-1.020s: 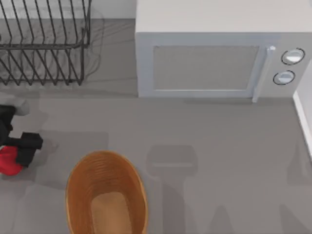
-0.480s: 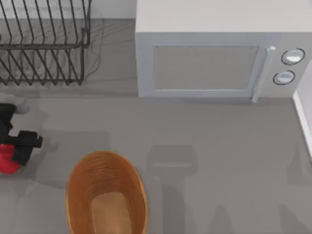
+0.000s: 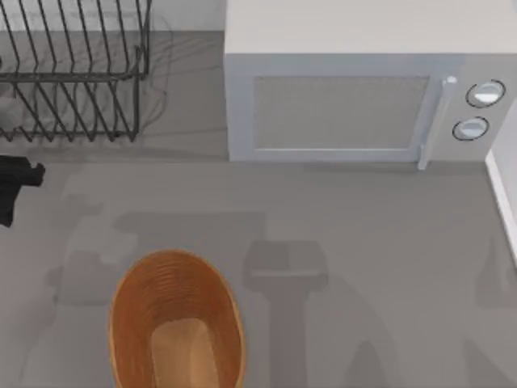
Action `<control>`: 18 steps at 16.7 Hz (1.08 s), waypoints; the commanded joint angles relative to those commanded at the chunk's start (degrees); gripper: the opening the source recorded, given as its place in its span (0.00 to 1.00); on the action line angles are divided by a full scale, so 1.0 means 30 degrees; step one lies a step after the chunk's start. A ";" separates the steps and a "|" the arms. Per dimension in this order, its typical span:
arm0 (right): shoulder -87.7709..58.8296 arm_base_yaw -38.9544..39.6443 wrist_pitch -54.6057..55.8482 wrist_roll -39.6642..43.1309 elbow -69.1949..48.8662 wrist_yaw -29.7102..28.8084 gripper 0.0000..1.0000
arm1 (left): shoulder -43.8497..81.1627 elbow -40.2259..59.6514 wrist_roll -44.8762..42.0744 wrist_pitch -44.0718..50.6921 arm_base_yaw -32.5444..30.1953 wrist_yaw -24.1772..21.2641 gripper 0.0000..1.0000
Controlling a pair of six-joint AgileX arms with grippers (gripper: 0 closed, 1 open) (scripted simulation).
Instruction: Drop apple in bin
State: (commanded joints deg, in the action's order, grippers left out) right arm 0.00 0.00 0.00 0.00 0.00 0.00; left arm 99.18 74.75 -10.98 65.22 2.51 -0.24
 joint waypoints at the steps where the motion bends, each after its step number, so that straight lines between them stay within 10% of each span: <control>1: 0.0000 0.0000 0.0000 0.0000 0.0000 0.0000 1.00 | -0.0340 0.0719 0.0028 0.0983 -0.0002 0.0000 0.00; 12: 0.0000 0.0000 0.0000 0.0000 0.0000 0.0000 1.00 | -0.0906 0.2492 -0.0555 0.3181 -0.0453 0.0150 0.00; 18: 0.0000 0.0000 0.0000 0.0000 0.0000 0.0000 1.00 | 0.1455 0.4666 -0.7252 0.6058 -0.5064 0.1418 0.00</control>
State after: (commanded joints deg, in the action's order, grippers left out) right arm 0.00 0.00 0.00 0.00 0.00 0.00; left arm 103.55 88.75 -32.74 83.40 -12.68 4.01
